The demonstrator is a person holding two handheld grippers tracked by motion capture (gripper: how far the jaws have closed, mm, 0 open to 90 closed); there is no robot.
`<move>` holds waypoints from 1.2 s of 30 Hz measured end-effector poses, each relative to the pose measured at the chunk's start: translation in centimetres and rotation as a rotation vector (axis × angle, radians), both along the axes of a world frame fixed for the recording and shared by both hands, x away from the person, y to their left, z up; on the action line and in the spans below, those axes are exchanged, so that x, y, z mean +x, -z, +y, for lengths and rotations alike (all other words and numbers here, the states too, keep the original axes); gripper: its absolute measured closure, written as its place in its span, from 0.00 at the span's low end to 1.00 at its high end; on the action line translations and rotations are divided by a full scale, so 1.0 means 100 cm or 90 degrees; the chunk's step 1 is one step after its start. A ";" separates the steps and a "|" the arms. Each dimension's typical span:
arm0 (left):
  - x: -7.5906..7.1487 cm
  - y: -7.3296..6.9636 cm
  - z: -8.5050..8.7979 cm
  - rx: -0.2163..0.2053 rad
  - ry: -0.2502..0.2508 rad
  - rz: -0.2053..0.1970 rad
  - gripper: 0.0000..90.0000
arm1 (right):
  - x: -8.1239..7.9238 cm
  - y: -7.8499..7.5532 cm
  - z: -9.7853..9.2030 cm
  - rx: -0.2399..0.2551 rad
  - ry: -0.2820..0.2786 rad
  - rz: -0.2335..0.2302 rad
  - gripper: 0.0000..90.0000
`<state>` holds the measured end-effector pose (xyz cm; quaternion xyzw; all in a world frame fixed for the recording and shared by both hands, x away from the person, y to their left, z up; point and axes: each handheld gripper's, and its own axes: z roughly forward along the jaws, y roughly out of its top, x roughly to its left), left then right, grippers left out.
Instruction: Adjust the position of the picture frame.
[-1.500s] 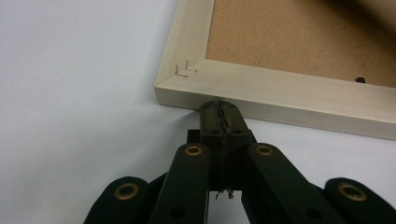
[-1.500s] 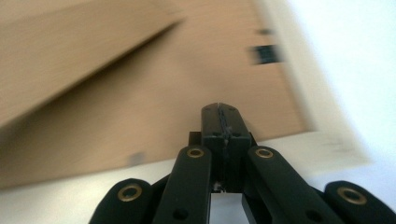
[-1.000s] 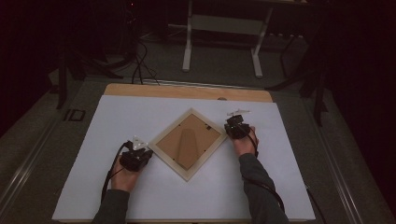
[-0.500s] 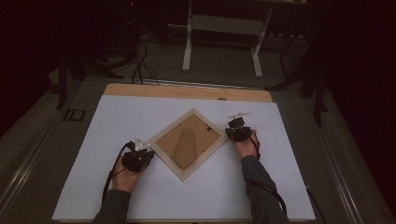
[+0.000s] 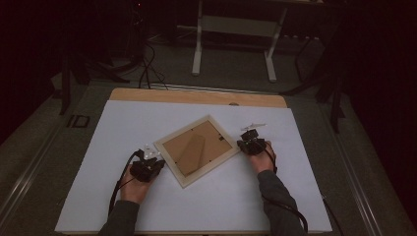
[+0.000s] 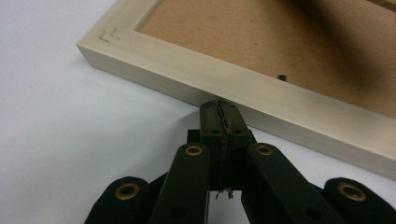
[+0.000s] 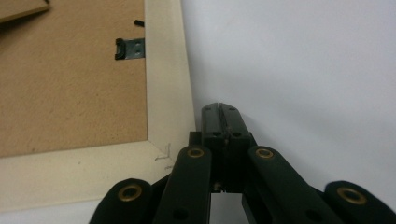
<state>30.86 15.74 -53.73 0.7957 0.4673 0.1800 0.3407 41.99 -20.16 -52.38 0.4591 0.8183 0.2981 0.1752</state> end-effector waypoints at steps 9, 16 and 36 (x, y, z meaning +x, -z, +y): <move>-0.001 0.000 -0.002 -0.003 0.003 0.003 1.00 | -0.019 0.002 0.000 0.009 -0.001 -0.005 1.00; -0.002 -0.001 -0.004 -0.007 0.011 0.007 1.00 | -0.034 0.002 -0.008 0.031 -0.001 0.004 1.00; -0.014 -0.003 -0.003 -0.026 0.049 0.041 1.00 | -0.075 0.009 -0.028 0.098 -0.005 0.005 1.00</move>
